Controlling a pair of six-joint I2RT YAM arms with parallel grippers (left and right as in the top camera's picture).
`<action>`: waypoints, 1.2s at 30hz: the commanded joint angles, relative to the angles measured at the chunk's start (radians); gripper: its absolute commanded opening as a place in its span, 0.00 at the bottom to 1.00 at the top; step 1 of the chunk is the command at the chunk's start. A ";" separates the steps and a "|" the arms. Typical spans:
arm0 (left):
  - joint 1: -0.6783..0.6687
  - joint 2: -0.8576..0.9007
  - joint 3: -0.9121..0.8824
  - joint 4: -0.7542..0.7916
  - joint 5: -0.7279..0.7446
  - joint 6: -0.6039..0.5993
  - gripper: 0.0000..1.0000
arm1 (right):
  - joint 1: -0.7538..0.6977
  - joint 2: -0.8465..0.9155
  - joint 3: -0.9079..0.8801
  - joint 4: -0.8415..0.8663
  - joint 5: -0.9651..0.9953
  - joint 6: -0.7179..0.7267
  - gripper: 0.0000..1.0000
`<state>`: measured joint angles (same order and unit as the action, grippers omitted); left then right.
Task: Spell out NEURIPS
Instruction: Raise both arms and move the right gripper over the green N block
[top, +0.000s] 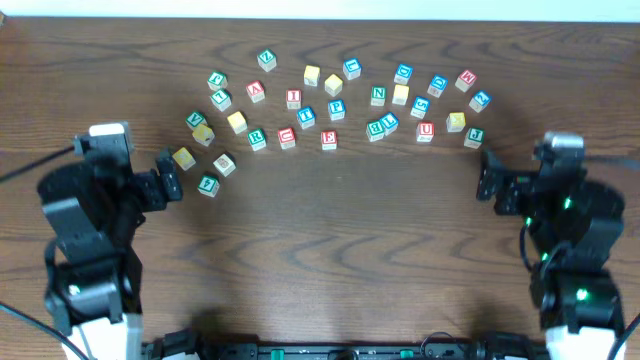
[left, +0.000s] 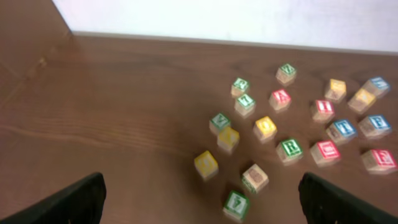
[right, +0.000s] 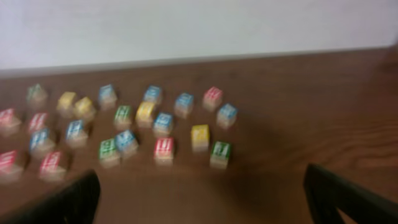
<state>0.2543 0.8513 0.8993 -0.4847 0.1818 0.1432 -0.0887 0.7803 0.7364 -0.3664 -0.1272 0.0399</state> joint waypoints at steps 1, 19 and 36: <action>0.002 0.092 0.155 -0.099 0.047 0.005 0.97 | -0.003 0.104 0.164 -0.079 -0.115 -0.012 0.99; 0.002 0.637 0.819 -0.734 0.090 0.005 0.98 | 0.054 0.669 0.803 -0.490 -0.353 -0.058 0.99; 0.002 0.664 0.819 -0.748 0.099 -0.119 0.97 | 0.163 0.823 0.866 -0.443 -0.291 -0.070 0.99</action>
<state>0.2543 1.5223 1.6913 -1.2289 0.2649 0.0696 0.0128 1.6020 1.5757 -0.8379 -0.4786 -0.0410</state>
